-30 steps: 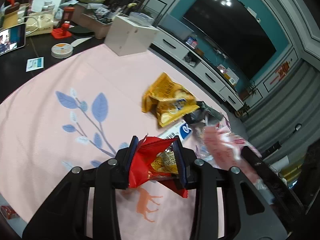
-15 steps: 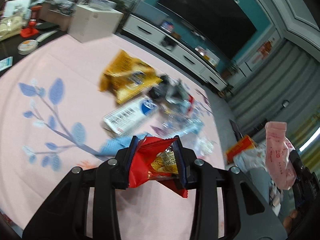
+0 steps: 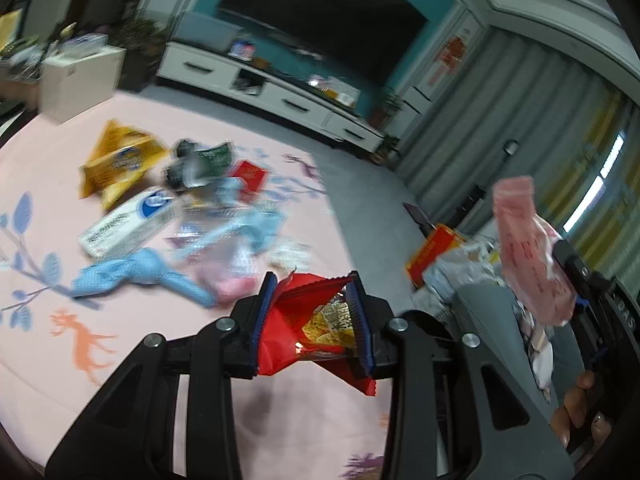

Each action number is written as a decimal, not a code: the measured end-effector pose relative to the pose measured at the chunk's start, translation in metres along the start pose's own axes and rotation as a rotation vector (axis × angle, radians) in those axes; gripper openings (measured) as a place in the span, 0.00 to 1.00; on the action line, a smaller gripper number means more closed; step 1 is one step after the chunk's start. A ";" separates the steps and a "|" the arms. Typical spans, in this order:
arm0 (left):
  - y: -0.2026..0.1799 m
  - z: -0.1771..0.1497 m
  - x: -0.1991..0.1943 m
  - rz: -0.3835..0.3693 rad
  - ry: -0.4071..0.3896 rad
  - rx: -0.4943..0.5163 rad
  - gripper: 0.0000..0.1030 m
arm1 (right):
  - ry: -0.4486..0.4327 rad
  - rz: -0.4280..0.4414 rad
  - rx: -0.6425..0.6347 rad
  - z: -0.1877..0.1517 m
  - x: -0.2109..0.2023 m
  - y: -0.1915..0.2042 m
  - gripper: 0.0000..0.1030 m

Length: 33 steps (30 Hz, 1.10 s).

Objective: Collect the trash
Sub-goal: 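Carry the red chip bag and pink bag with both tools to the bin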

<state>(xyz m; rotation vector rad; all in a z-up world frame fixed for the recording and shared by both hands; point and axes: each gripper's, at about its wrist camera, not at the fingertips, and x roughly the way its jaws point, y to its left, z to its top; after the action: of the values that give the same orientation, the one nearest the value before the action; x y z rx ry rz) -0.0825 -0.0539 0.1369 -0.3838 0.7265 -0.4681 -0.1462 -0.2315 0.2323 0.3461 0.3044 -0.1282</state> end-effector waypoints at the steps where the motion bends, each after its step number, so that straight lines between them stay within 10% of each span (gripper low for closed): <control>1: -0.015 -0.003 0.003 -0.019 0.003 0.017 0.35 | -0.013 -0.007 0.008 0.002 -0.004 -0.005 0.15; 16: -0.140 -0.044 0.071 -0.165 0.161 0.175 0.35 | -0.072 -0.267 0.174 0.010 -0.024 -0.096 0.16; 33: -0.205 -0.097 0.162 -0.191 0.400 0.279 0.35 | 0.145 -0.479 0.286 -0.018 0.013 -0.185 0.16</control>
<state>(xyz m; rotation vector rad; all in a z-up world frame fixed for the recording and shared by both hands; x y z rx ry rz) -0.1002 -0.3265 0.0825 -0.0950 1.0008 -0.8306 -0.1710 -0.3991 0.1538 0.5632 0.5116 -0.6235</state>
